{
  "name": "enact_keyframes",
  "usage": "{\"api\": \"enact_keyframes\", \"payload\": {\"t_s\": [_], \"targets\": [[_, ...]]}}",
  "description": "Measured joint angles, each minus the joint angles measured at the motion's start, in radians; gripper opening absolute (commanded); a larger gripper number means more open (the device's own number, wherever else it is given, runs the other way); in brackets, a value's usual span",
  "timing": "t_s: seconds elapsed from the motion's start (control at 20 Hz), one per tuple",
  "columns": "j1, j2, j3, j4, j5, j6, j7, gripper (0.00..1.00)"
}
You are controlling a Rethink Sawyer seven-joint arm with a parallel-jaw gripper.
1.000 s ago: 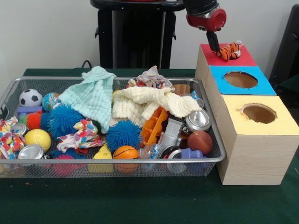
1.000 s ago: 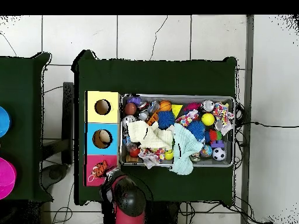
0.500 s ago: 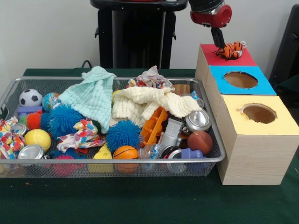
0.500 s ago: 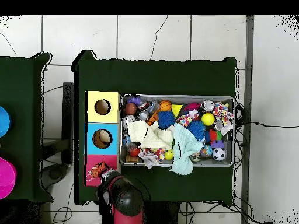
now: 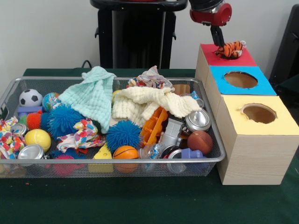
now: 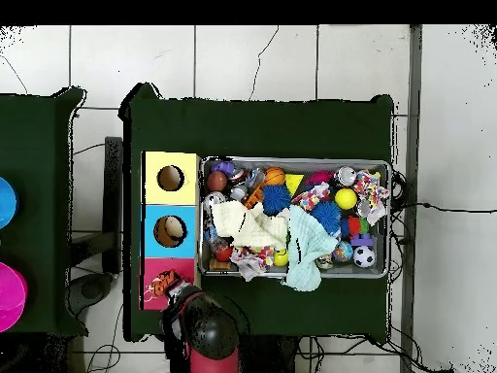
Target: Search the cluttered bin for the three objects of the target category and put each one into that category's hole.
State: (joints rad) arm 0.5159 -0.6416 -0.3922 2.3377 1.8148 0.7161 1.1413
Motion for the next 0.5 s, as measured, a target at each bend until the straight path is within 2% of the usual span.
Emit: {"api": "enact_keyframes", "payload": {"t_s": [0.5], "targets": [[-0.013,0.001,-0.004,0.0,-0.02,-0.059,0.0,0.0]]}}
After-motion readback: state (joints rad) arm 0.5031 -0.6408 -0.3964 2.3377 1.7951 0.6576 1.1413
